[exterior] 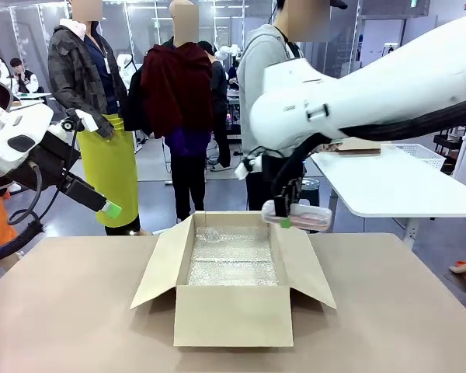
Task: Pack the glasses set securely to prepare it for shipping.
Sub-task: Place the Glasses case inside the Package Box.
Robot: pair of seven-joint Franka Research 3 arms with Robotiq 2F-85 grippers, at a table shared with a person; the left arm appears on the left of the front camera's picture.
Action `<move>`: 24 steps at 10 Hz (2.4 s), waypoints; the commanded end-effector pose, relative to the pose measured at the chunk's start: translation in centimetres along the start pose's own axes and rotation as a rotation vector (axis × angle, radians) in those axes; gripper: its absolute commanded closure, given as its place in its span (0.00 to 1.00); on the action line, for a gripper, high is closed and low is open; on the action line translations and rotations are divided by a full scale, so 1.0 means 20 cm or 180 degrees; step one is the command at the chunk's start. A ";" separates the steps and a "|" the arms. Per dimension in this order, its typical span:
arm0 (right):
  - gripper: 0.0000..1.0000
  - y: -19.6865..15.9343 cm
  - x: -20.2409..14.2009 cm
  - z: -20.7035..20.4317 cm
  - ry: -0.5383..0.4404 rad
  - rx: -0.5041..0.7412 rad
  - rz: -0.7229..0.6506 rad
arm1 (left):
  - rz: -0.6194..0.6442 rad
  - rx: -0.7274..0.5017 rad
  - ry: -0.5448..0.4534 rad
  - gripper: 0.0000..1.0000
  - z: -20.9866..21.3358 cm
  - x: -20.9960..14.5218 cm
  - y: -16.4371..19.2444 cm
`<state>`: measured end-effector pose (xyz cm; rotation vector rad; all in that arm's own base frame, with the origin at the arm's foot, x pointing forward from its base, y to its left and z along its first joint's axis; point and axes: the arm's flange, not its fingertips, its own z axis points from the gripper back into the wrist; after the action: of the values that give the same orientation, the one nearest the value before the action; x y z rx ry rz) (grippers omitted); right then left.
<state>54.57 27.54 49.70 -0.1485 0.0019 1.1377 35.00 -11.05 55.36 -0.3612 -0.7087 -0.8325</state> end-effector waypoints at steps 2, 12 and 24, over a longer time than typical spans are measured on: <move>0.37 -0.01 0.31 -0.05 0.0120 -0.0081 0.0444 | 0.0018 -0.0027 -0.0058 0.00 0.01 0.00 0.00; 0.37 -0.19 0.76 -0.57 -0.0205 0.0032 0.1059 | 0.0018 -0.0027 -0.0058 0.00 0.01 0.00 0.00; 0.00 -0.19 0.79 -0.72 -0.0320 0.0171 0.1188 | 0.0018 -0.0027 -0.0058 0.00 0.01 0.00 0.00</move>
<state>65.85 38.28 33.86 -0.0612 -0.0389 1.4899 35.00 -11.04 55.36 -0.3621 -0.7089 -0.8308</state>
